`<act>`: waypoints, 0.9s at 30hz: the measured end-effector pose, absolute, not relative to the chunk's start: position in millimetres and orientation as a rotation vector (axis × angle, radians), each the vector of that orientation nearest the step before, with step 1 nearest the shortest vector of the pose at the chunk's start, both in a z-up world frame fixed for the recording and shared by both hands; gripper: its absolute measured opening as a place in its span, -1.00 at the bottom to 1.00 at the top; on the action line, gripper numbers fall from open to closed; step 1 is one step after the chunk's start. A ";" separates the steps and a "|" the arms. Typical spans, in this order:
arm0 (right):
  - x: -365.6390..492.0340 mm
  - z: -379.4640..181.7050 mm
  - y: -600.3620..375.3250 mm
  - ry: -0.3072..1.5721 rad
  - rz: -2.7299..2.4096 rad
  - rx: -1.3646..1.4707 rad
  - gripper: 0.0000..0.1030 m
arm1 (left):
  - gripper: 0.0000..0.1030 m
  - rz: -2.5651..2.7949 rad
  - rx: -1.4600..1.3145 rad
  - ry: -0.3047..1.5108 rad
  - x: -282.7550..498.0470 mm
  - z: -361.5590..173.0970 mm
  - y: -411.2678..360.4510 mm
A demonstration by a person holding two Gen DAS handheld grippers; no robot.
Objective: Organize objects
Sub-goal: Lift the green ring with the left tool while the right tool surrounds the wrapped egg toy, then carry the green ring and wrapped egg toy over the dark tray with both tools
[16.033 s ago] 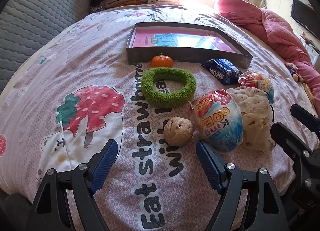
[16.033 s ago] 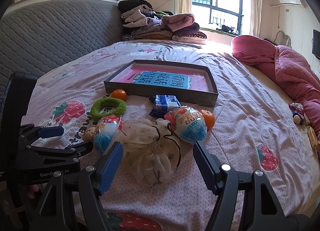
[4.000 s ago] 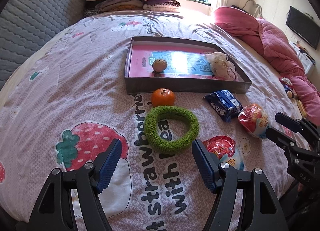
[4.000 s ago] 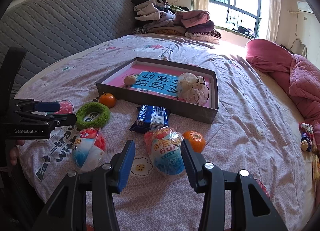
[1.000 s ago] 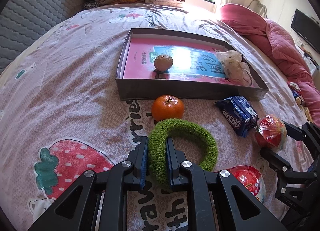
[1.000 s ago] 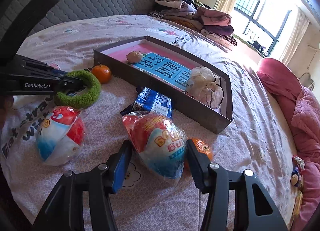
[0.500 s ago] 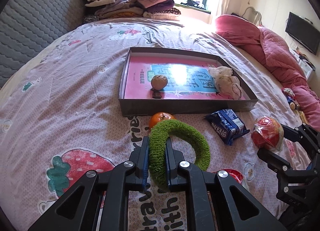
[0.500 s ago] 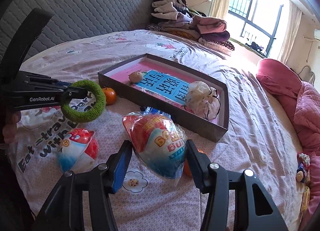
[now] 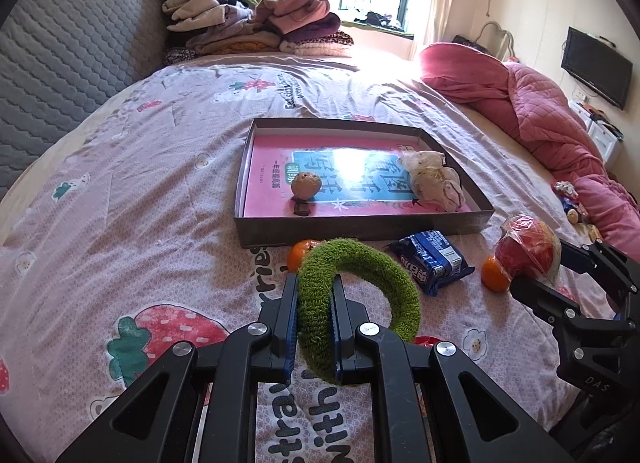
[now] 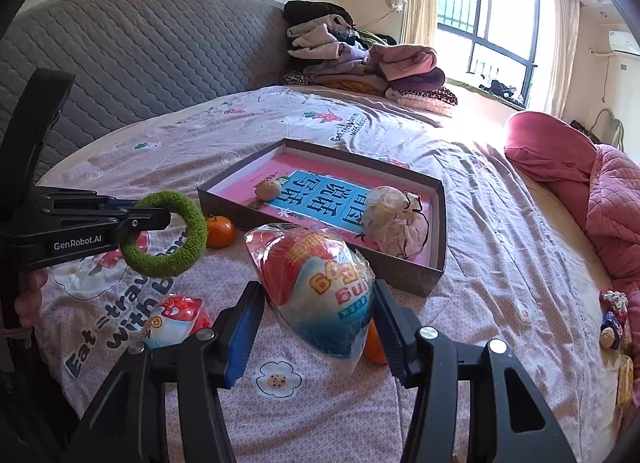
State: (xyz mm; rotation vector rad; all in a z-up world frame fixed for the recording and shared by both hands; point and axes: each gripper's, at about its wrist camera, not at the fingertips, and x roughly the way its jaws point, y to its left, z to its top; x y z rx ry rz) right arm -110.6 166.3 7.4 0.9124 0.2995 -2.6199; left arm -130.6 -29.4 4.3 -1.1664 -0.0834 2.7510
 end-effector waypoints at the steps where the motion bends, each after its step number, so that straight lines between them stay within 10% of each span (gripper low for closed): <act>1: -109.9 8.6 167.1 0.291 -2.620 0.908 0.06 | -0.74 2.753 -1.163 -0.080 -129.4 5.3 -28.9; 27: -106.1 39.5 176.0 0.214 -2.672 0.828 0.06 | -0.74 2.799 -1.063 -0.029 -114.7 35.8 -15.4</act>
